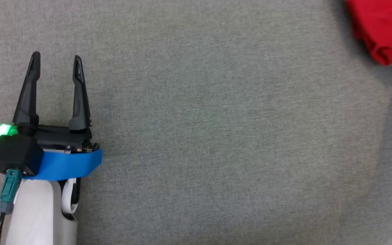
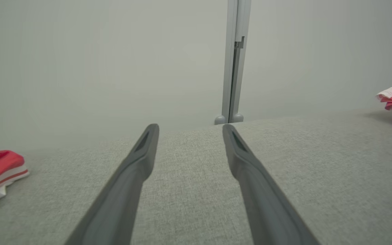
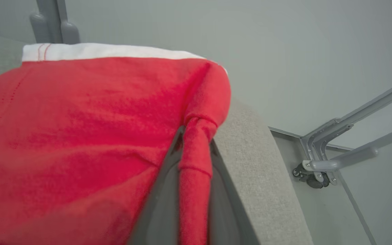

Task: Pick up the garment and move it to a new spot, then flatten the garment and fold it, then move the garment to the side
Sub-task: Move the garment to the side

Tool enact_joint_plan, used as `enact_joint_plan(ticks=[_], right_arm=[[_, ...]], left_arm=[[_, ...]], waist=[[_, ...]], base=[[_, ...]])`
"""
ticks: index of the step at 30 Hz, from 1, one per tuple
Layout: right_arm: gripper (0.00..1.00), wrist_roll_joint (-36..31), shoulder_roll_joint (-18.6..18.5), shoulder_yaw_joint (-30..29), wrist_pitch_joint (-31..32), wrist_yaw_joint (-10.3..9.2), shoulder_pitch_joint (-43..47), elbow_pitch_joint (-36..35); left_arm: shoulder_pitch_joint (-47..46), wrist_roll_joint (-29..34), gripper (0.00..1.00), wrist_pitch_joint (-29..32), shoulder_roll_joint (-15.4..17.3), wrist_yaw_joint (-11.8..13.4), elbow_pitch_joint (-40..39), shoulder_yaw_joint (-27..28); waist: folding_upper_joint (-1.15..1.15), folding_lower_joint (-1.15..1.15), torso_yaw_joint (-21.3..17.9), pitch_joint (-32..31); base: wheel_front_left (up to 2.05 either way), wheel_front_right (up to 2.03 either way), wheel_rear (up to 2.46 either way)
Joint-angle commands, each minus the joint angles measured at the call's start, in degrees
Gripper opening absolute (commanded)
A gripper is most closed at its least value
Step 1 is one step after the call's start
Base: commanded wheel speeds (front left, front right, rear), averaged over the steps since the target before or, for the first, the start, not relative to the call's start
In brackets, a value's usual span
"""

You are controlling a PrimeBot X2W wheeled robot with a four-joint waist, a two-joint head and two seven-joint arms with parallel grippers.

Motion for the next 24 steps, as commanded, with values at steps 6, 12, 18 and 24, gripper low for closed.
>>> enact_joint_plan(ticks=[6,12,18,24], right_arm=[[0.00,-0.9,-4.4,1.4,1.3,0.00,-8.0,6.2],[1.00,-0.3,-4.5,1.8,1.2,0.00,-11.8,11.6],[1.00,-1.8,-4.8,2.0,-3.3,0.00,-13.0,14.5],[1.00,-1.5,-2.3,0.6,-6.4,0.01,-11.9,12.0]], left_arm=[[-2.8,0.6,1.00,-0.2,0.9,-0.2,-1.7,-0.4],[-2.9,0.7,1.00,-0.2,1.5,-0.2,-2.7,-0.4],[-2.2,0.6,1.00,-0.2,1.3,0.3,-1.9,-0.5],[-0.4,-0.4,1.00,-0.2,0.5,0.6,-0.2,0.1]], waist=[[0.00,-0.01,1.7,3.7],[0.00,-0.01,2.0,4.6],[0.00,-0.01,1.7,3.0],[0.00,-0.01,1.4,-2.1]], base=[[0.00,0.00,0.00],[0.00,0.00,0.00],[0.00,0.00,0.00],[0.00,0.00,0.00]])
